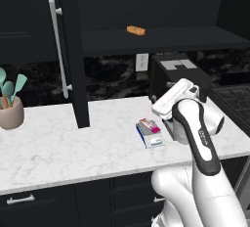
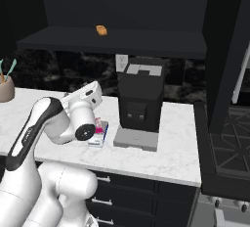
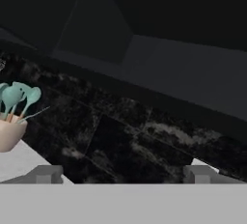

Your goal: Pick the bar and place it on the digital scale for weighing, and close the cabinet.

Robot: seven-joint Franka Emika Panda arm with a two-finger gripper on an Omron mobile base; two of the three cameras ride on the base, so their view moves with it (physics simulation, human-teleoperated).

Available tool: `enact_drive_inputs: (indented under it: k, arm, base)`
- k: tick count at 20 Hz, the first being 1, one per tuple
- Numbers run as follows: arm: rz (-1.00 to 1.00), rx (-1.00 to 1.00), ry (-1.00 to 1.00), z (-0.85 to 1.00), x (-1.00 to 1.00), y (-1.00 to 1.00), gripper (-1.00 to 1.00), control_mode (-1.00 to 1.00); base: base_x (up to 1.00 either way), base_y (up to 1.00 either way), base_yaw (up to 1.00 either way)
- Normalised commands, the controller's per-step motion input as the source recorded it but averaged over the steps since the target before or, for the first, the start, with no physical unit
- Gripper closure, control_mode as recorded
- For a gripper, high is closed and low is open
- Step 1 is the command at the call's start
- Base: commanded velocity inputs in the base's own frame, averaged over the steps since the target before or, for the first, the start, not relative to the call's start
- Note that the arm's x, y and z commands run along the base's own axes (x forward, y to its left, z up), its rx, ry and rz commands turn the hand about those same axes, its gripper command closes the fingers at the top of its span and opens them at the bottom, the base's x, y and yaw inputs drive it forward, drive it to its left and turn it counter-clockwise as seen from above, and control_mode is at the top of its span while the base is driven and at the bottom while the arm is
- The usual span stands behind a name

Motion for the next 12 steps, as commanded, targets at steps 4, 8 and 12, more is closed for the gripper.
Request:
enact_drive_inputs:
  k: [4, 8, 12]
  arm:
    - [0.00, -0.08, -0.03, 1.00, -0.62, -0.15, -1.00, -1.00]
    - [0.00, -0.03, -0.05, 0.86, -0.81, -0.37, -1.00, -1.00]
    - [0.00, -0.04, -0.07, 0.72, -0.95, -0.37, -1.00, -1.00]
  base:
    - [0.00, 0.00, 0.00]
    - [0.00, 0.00, 0.00]
    - [0.00, 0.00, 0.00]
